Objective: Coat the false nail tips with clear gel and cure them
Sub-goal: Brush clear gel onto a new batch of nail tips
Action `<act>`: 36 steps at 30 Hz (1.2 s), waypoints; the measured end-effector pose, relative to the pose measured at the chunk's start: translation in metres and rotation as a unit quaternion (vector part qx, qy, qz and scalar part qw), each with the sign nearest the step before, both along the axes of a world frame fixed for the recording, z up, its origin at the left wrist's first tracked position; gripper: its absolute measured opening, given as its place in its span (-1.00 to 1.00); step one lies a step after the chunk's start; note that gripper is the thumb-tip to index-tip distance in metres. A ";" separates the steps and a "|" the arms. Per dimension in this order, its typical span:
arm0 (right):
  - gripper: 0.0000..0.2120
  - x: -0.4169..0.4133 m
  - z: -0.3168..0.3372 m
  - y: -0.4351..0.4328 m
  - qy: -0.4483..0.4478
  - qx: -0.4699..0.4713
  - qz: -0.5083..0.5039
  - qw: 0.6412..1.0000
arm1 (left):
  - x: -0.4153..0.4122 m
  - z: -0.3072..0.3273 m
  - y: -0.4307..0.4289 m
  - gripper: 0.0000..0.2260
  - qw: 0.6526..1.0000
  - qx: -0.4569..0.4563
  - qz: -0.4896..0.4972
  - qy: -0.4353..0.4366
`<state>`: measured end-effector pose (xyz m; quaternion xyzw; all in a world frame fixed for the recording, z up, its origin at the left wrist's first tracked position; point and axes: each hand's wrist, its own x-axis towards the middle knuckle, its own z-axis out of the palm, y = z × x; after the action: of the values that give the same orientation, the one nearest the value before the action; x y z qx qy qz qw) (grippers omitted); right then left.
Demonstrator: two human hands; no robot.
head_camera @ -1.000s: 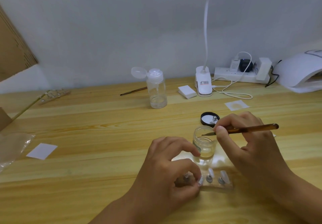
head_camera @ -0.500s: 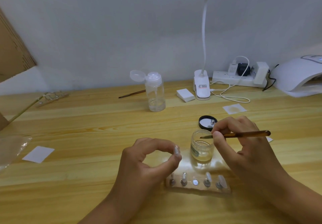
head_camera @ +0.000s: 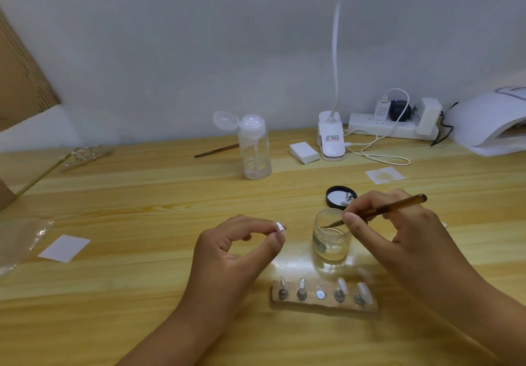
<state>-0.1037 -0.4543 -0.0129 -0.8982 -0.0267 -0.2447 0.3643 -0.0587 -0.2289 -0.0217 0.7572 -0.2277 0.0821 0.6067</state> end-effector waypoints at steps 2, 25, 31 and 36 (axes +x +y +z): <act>-0.96 0.000 0.000 0.000 0.006 -0.006 -0.001 1.000 | 0.000 0.000 0.000 -0.93 1.000 0.001 -0.001 0.007; -0.89 -0.003 0.006 0.002 -0.061 0.033 -0.023 0.997 | 0.000 0.000 -0.002 -0.83 1.000 0.003 -0.002 0.020; -0.83 -0.005 0.011 0.001 -0.094 0.043 -0.025 0.994 | 0.000 0.000 -0.002 -0.83 1.000 0.005 -0.004 0.025; -0.84 -0.006 0.011 0.002 -0.093 0.040 -0.016 0.995 | -0.001 0.000 -0.001 -0.82 1.000 0.010 -0.001 0.025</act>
<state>-0.1092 -0.4527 -0.0014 -0.8567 -0.0359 -0.3339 0.3916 -0.0593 -0.2299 -0.0217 0.7645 -0.2141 0.0598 0.6050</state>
